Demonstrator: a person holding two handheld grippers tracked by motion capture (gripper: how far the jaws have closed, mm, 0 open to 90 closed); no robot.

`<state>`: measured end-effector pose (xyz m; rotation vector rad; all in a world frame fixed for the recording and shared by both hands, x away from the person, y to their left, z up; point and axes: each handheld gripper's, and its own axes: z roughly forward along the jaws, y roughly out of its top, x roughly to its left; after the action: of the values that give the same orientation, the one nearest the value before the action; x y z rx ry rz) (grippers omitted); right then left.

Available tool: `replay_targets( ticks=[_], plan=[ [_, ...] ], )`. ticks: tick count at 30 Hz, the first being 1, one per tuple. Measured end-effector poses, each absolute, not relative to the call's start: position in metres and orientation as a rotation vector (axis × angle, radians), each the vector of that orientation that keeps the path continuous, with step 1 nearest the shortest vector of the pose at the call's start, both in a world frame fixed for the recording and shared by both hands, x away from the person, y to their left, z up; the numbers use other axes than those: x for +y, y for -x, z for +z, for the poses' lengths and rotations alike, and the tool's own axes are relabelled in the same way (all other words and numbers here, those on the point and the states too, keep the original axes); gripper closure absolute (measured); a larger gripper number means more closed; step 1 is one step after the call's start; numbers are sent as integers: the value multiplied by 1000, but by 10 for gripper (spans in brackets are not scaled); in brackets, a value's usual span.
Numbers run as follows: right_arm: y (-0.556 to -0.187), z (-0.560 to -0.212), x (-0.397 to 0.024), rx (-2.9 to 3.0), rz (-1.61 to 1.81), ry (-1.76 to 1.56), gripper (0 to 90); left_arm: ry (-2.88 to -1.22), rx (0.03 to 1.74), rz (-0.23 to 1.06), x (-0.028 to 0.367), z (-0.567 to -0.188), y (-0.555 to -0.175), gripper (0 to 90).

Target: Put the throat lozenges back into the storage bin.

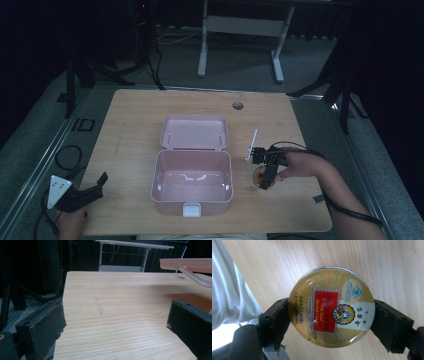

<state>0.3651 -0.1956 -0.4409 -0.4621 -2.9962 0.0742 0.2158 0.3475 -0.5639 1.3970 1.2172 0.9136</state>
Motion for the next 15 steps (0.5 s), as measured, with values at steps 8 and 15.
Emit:
replay_targets(
  ticks=[8, 15],
  plan=[
    [-360, -394, -194, -3037, 65, 459, 205, -1392, 1219, 913, 348, -564, -216, 20],
    [-355, -376, -186, -3045, 33, 414, 205, -1392, 1220, 913, 348, -564, -216, 20]
  ],
)
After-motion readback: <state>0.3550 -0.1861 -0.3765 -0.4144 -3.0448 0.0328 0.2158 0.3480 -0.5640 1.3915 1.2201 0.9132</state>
